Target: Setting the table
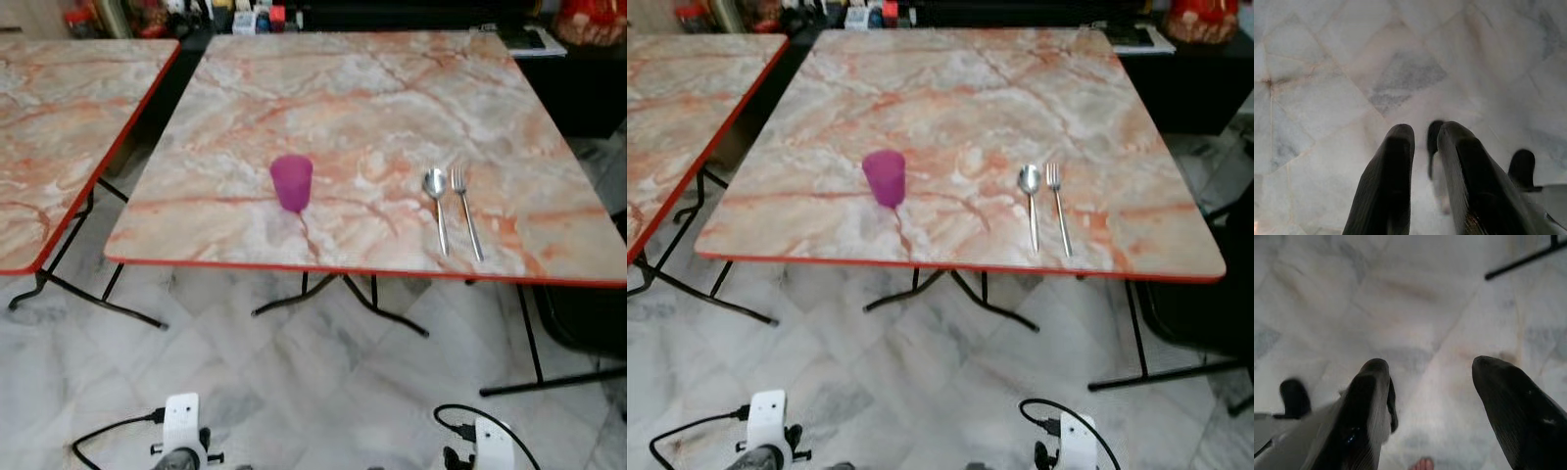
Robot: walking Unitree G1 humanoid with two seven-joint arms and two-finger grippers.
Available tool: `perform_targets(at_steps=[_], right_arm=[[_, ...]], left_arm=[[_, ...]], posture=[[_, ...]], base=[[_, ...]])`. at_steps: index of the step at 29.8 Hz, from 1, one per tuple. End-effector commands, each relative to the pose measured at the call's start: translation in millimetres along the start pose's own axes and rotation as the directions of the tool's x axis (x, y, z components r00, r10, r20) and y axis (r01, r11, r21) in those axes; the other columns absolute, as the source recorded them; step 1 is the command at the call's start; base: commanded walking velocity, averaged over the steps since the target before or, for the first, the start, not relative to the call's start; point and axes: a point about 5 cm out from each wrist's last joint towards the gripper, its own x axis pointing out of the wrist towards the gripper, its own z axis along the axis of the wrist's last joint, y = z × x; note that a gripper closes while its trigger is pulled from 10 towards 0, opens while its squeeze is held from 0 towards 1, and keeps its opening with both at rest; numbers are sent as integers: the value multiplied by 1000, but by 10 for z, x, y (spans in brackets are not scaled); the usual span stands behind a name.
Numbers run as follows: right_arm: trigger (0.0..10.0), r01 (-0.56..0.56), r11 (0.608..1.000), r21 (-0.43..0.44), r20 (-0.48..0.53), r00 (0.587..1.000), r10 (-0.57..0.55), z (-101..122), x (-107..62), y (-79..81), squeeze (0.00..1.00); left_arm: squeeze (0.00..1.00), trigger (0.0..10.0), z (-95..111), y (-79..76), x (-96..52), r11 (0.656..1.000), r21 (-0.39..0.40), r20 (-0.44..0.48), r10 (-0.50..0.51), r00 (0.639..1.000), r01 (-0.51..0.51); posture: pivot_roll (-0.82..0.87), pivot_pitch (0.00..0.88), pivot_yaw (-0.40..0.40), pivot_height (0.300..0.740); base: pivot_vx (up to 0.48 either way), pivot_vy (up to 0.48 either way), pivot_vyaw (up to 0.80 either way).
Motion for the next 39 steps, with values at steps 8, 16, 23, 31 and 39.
perform_targets(at_steps=[8,16,23,31,39], right_arm=[[10000,-12,1000,13,-31,999,12,-101,-14,51,0],[10000,-50,996,-72,-31,998,48,-76,-11,55,0],[10000,-56,996,-75,9,998,57,-30,-10,55,0],[10000,-58,996,-65,116,991,65,67,-17,71,0],[10000,-71,995,-75,143,986,82,84,-23,83,0]], left_arm=[[0,10000,-104,47,-24,1000,7,-38,13,999,-13],[0,10000,-129,17,-29,1000,12,-46,5,999,-4],[0,10000,-147,-25,-31,1000,16,-53,-7,999,8],[0,10000,-170,-10,-36,1000,26,-65,-4,998,6],[0,10000,-199,-5,-42,999,33,-79,-9,997,12]], posture=[[-46,184,-16,740],[-56,179,-19,740],[-67,188,-24,740],[-91,187,-22,740],[-107,173,-23,740]], base=[[290,0,0],[0,0,0],[0,0,0],[0,0,0],[0,0,0]])
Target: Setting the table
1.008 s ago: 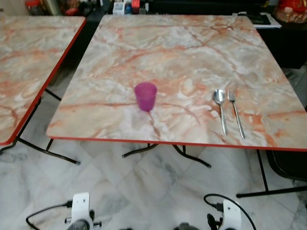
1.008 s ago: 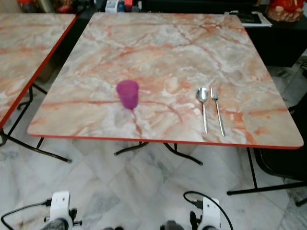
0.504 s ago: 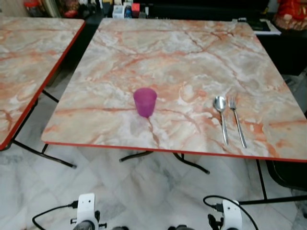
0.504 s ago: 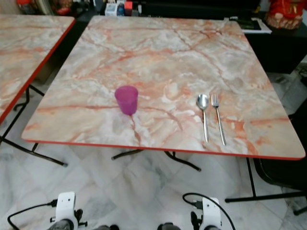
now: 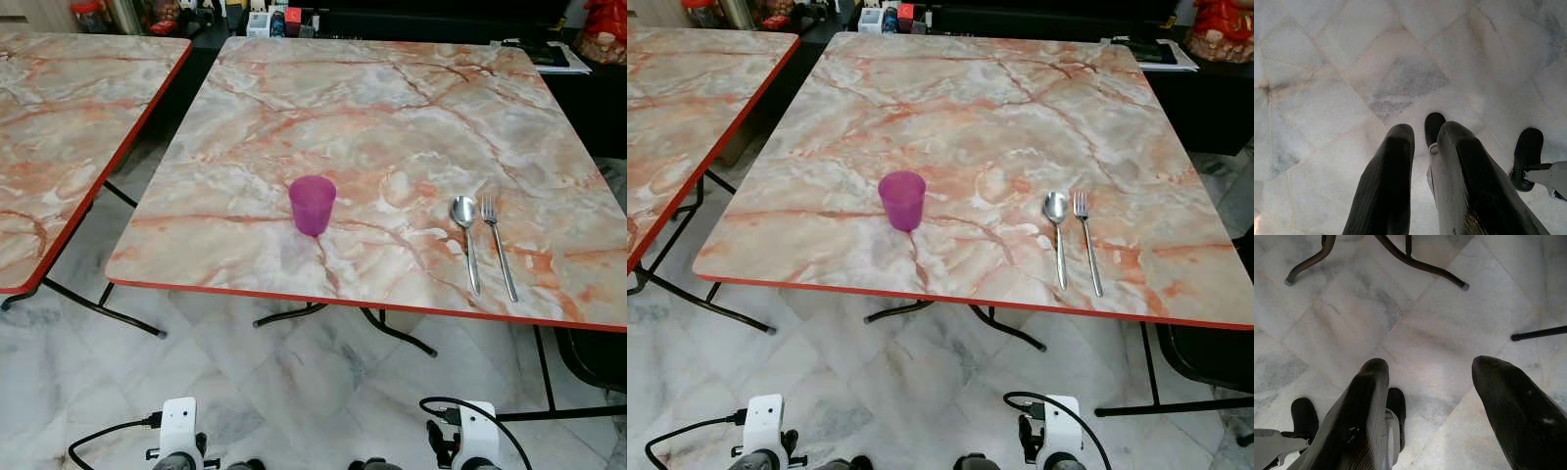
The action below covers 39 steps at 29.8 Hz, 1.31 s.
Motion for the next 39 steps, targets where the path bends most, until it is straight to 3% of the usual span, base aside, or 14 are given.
perform_targets(at_steps=[1,14,31,39], right_arm=[[10000,3,1000,8,-7,1000,-3,-57,-25,-9,0],[10000,46,999,24,-23,999,-46,-52,-17,-44,0],[10000,78,996,45,94,992,-82,52,-22,-40,0],[10000,76,996,36,89,993,-79,42,-23,-31,0]], left_arm=[[0,10000,-137,36,-28,1000,17,-56,2,998,-1],[0,10000,-148,-4,-25,1000,12,-72,-9,997,10],[0,10000,-179,-2,-32,1000,17,-84,-9,996,10],[0,10000,-172,-16,-28,1000,23,-89,-9,996,11]], posture=[[-107,173,-23,740],[-124,205,-21,740],[-114,213,-7,740],[-109,205,-3,740]], base=[[0,0,0],[0,0,0],[0,0,0],[0,0,0]])
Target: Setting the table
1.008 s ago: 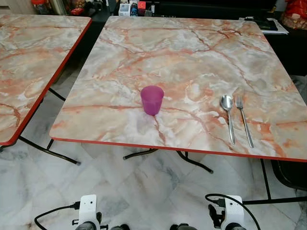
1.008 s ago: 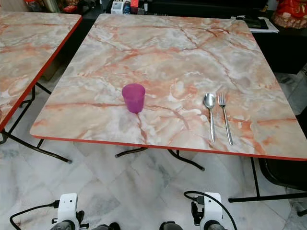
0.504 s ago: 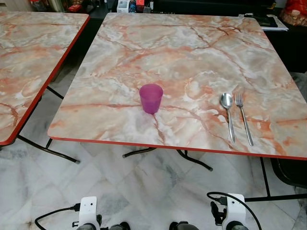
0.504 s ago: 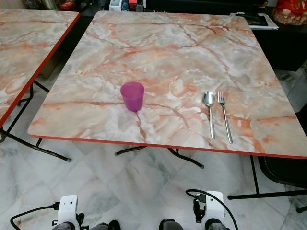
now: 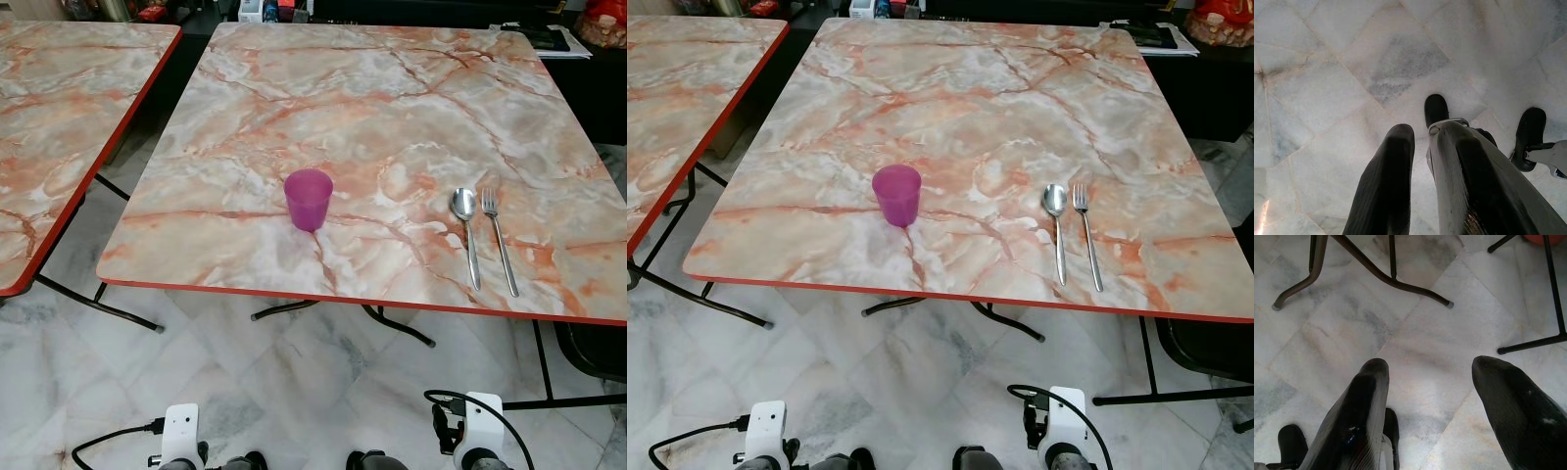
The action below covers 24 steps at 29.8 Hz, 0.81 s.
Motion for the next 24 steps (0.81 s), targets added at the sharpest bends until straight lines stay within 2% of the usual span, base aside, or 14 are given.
perform_targets(at_steps=[1,5,6,7,8,17,24], right_arm=[[10000,14,1000,14,-19,1000,-14,-79,-37,-18,0],[10000,20,1000,23,6,1000,-20,-67,-43,-16,0],[10000,15,1000,4,121,993,-15,159,8,-50,0],[10000,2,1000,-25,297,955,6,538,55,-75,0],[10000,-9,999,-33,369,929,20,715,61,-69,0],[10000,-18,1000,-16,361,932,22,752,94,-56,0],[10000,-16,1000,-7,353,935,18,680,47,-94,0]], left_arm=[[0,10000,-101,2,-17,1000,15,-42,0,999,0],[0,10000,-99,18,-17,1000,17,-42,2,999,-1],[0,10000,-99,22,-17,1000,17,-42,3,999,-2],[0,10000,-100,28,-17,1000,18,-43,3,999,-2],[0,10000,-101,32,-17,1000,20,-45,3,999,-2],[0,10000,-116,64,-22,1000,17,-51,8,999,-7],[0,10000,-119,69,-22,1000,21,-53,6,999,-5]], posture=[[-106,199,-1,740],[-105,197,1,740],[-105,195,4,740],[-106,193,4,740],[-106,193,4,740],[-99,190,3,740],[-104,191,5,740]], base=[[0,0,0],[0,0,0],[0,0,0],[0,0,0],[0,0,0],[0,0,0],[0,0,0]])
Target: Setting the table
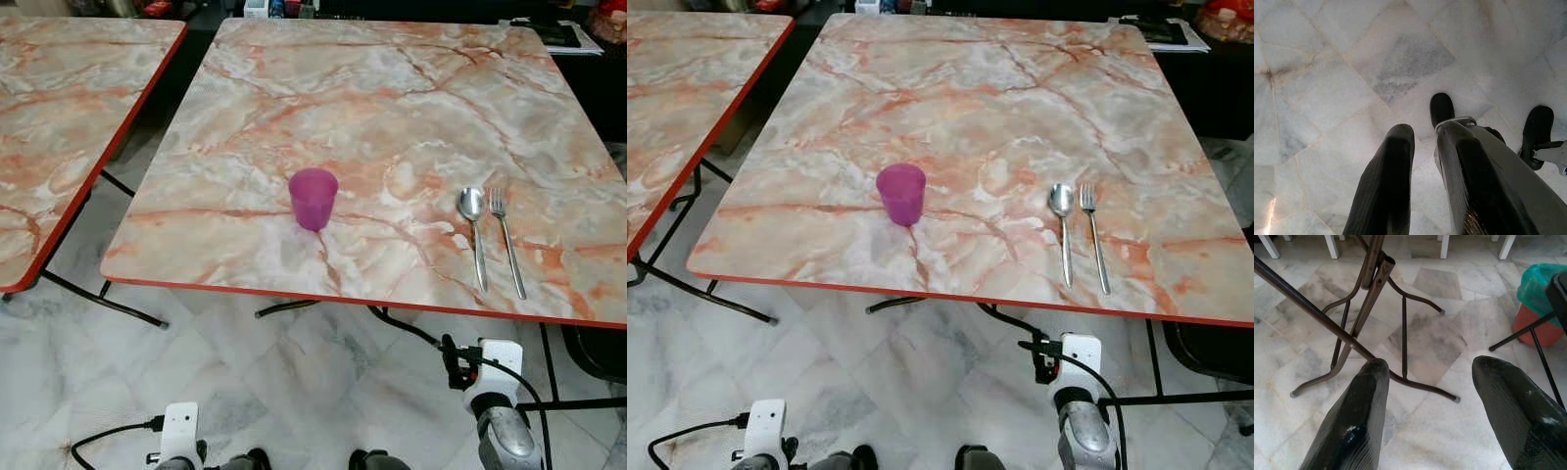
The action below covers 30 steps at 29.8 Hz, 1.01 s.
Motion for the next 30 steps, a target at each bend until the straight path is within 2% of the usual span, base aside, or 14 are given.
perform_targets(at_steps=[1,4,7,9,11,14,15,16,20,21,24,26,27,30], right_arm=[[10000,6,1000,3,-13,1000,-6,-41,-38,-29,0],[10000,5,1000,1,19,1000,-5,-8,-72,-48,0],[10000,0,1000,-9,87,996,1,67,-190,-78,0],[10000,3,999,-33,137,991,2,150,-374,-106,0],[10000,4,1000,-31,151,989,0,186,-412,-107,0],[10000,-11,999,-52,208,978,22,373,-578,-82,0],[10000,-11,999,-52,208,978,22,373,-578,-82,0],[10000,-16,998,-62,223,974,30,470,-673,-63,0],[10000,-26,996,-85,237,970,45,648,-874,-31,0],[10000,-21,996,-84,256,966,42,775,-903,-24,0],[10000,-12,997,-77,290,957,33,959,-854,-13,0],[10000,8,998,-61,311,950,12,1132,-714,-2,0],[10000,17,999,-51,342,940,1,1307,-586,24,0],[10000,5,1000,-25,366,931,5,1539,-305,106,0]], left_arm=[[0,10000,-136,37,-25,1000,-5,-54,3,999,-4],[0,10000,-129,18,-22,1000,-2,-54,0,999,-1],[0,10000,-108,-32,-14,1000,6,-55,-7,998,7],[0,10000,-90,-64,-8,1000,10,-55,-11,998,12],[0,10000,-83,-71,-6,1000,12,-54,-12,998,13],[0,10000,-54,-120,1,1000,19,-49,-20,999,21],[0,10000,-54,-120,1,1000,19,-49,-20,999,21],[0,10000,-55,-119,1,999,23,-49,-22,999,23],[0,10000,-81,-54,-7,999,26,-53,-18,998,20],[0,10000,-81,-40,-7,999,28,-53,-18,998,19],[0,10000,-72,-29,-5,999,27,-52,-17,998,19],[0,10000,-63,-18,-4,999,29,-51,-17,999,18],[0,10000,-48,-2,-1,999,28,-48,-16,999,17],[0,10000,-31,7,2,1000,24,-45,-16,999,17]], posture=[[-104,191,5,740],[-119,194,8,740],[-124,195,10,740],[-133,199,14,740],[-138,200,16,740],[-144,203,17,740],[-144,203,17,740],[-147,204,18,740],[-157,201,18,740],[-158,198,18,740],[-164,194,19,740],[-165,191,19,740],[-159,184,19,740],[-160,181,23,740]], base=[[0,0,0],[0,0,0],[0,0,0],[0,0,0],[0,0,0],[0,0,0],[0,0,0],[0,0,0],[0,0,0],[0,0,0],[0,0,0],[0,0,0],[0,0,0],[0,0,0]])
